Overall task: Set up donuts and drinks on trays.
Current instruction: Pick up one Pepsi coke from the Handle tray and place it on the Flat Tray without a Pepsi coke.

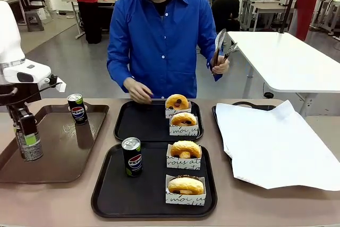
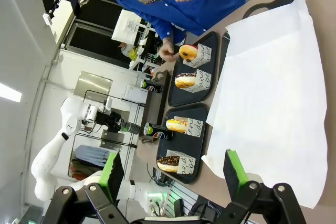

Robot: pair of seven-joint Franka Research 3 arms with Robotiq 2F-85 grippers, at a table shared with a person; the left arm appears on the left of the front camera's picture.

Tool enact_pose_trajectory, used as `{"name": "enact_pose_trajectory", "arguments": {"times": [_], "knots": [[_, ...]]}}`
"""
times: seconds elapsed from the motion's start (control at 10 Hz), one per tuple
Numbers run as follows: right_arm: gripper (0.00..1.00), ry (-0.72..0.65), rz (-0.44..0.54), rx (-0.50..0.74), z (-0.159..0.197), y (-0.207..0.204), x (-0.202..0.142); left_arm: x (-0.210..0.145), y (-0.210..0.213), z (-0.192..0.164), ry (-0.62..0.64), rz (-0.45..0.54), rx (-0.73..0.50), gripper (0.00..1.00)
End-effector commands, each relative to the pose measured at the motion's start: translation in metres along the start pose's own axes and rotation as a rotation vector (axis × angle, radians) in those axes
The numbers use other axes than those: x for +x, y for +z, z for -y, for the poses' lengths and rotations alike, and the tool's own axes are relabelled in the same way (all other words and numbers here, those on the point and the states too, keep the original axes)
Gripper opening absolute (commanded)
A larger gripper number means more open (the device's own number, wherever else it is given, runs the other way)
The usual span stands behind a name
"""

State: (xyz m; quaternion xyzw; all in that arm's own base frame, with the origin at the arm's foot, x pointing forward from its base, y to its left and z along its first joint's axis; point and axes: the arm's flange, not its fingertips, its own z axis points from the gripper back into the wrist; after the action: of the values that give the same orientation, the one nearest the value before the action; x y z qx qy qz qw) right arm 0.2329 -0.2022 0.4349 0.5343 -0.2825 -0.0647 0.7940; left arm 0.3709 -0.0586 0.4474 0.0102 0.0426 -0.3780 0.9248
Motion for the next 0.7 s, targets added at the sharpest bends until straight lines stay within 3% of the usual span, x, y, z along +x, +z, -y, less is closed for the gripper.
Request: {"name": "enact_pose_trajectory", "arguments": {"times": [0.0, 0.4, 0.6], "knots": [[1.00, 0.014, 0.008, 0.018, 0.001, 0.000, 0.001, 0.026, 0.013, 0.018, -0.039, 0.070, 0.023, 0.58], [1.00, 0.014, 0.008, 0.018, 0.001, 0.000, 0.001, 0.120, 0.059, 0.061, -0.056, 0.214, 0.128, 0.58], [1.00, 0.014, 0.008, 0.018, 0.001, 0.000, 0.001, 0.167, 0.054, 0.055, -0.070, 0.246, 0.076, 0.58]]}}
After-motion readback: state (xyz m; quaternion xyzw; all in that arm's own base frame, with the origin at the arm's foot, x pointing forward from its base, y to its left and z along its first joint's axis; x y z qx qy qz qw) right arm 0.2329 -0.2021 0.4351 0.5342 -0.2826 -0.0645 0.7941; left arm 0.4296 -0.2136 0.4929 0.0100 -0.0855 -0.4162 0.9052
